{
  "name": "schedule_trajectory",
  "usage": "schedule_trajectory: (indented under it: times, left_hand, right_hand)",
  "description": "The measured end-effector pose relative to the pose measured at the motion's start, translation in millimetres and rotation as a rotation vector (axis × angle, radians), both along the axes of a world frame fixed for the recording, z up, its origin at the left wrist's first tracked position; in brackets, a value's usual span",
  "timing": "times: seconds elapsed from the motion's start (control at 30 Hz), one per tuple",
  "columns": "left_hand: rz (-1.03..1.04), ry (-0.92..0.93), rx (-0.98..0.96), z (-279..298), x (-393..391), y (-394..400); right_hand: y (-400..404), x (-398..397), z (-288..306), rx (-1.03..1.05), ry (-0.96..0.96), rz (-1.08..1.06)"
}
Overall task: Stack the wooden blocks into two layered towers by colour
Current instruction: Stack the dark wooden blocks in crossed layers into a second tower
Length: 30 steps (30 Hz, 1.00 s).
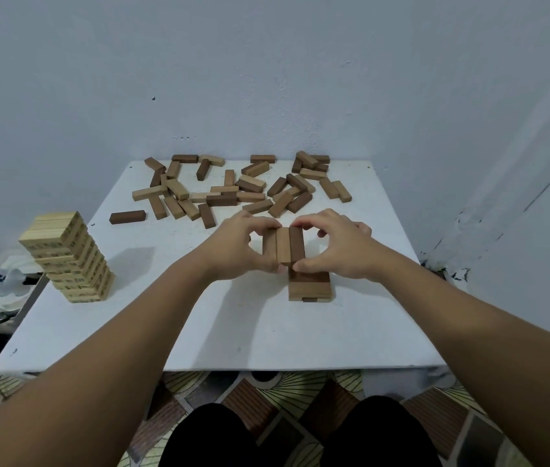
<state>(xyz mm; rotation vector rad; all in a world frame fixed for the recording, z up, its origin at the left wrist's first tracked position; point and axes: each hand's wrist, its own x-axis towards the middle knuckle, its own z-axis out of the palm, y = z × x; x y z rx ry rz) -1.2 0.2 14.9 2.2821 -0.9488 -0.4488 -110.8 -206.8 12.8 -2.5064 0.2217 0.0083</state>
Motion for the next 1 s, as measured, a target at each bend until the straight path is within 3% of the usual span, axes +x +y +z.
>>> schedule_trajectory:
  times: [0.27, 0.6, 1.0]
  left_hand:
    - [-0.019, 0.048, 0.068, -4, -36, -22]
    - [0.008, 0.037, 0.091, -23, -37, -35]
    - [-0.005, 0.181, 0.107, -20, -34, -33]
  right_hand:
    - [-11, -47, -5, 0.108, 0.045, -0.035]
    - [-22, -54, -30, 0.452, 0.077, -0.063]
    - [-25, -50, -56, 0.466, 0.088, -0.079]
